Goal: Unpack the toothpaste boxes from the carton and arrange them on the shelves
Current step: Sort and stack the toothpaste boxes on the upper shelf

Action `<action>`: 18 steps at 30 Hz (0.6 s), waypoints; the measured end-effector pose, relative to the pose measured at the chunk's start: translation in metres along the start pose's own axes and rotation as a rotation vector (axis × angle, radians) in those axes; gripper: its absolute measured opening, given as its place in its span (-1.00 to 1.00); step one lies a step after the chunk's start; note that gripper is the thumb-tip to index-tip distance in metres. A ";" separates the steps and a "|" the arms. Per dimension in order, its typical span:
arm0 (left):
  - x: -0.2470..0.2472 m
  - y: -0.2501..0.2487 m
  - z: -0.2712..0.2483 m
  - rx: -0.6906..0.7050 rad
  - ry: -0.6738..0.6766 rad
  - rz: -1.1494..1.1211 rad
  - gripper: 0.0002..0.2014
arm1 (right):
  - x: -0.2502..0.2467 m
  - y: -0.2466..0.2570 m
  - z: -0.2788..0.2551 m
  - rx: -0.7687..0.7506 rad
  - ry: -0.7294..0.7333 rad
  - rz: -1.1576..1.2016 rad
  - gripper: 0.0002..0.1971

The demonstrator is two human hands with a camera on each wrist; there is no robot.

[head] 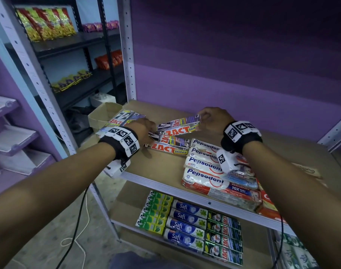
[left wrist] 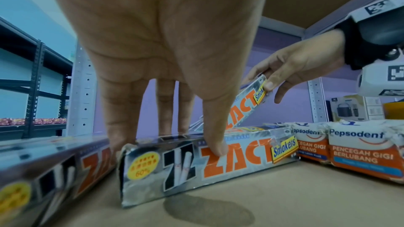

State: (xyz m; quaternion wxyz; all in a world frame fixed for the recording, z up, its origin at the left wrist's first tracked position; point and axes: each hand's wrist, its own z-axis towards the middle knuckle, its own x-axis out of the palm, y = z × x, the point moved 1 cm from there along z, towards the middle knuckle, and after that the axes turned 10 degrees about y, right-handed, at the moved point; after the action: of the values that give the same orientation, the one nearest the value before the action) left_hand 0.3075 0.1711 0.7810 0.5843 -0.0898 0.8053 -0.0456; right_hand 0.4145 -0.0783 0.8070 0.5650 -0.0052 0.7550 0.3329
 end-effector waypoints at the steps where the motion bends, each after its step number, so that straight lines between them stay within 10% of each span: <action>1: -0.002 0.002 -0.001 0.003 0.003 -0.015 -0.53 | 0.002 0.003 0.002 0.007 0.009 -0.024 -0.50; 18: 0.008 0.013 0.007 0.041 -0.021 0.011 -0.48 | 0.035 0.013 0.016 0.061 0.183 -0.233 -0.48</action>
State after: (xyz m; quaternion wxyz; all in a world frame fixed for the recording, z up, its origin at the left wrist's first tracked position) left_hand 0.3111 0.1823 0.7693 0.5946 -0.0740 0.7985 -0.0580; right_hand 0.4107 -0.0468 0.7810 0.5285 -0.1061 0.8073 0.2401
